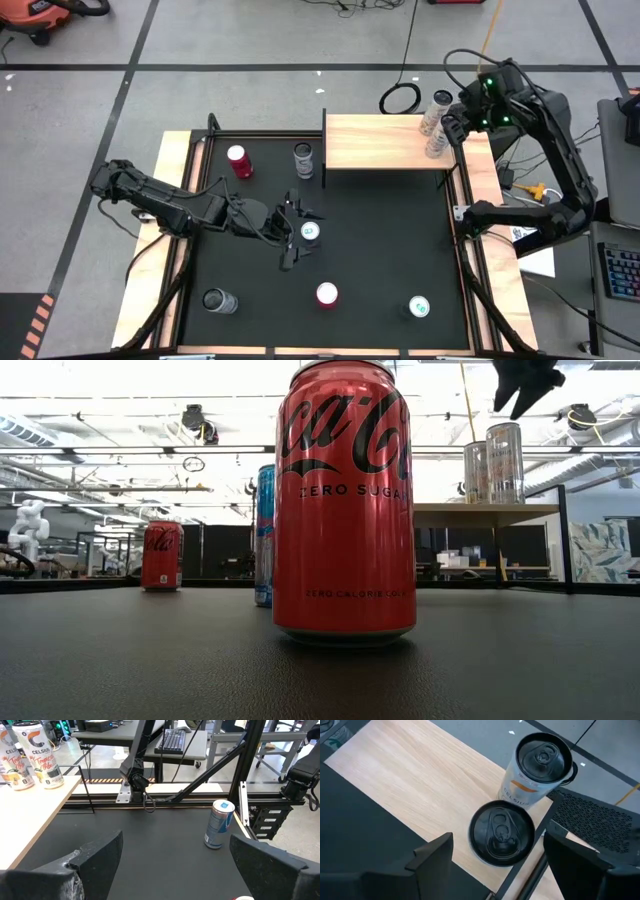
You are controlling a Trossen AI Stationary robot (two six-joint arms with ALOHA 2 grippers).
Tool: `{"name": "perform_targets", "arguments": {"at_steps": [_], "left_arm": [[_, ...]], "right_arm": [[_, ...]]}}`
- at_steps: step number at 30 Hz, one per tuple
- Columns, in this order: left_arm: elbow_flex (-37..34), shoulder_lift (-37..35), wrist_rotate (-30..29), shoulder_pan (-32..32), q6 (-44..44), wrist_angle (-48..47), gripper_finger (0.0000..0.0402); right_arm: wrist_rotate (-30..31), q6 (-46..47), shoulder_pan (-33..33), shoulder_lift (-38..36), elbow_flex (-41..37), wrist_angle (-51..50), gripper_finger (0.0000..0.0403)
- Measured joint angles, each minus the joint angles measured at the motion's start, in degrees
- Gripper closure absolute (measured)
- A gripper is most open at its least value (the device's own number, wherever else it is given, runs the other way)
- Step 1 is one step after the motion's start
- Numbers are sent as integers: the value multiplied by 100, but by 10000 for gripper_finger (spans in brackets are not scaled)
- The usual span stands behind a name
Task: Place canned beverage on shelf
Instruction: Put the white-yellow soda can on the shelf aligned with the other white-yellow soda can
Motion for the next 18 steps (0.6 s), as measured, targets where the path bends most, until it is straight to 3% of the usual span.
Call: {"name": "perform_targets", "arguments": {"at_steps": [14, 18], "left_arm": [[0, 0, 0, 0, 0, -5, 30], [0, 1, 1, 0, 0, -36, 30]], "right_arm": [[57, 949, 3, 120, 0, -201, 112], [592, 1176, 61, 45, 0, -356, 112]]}}
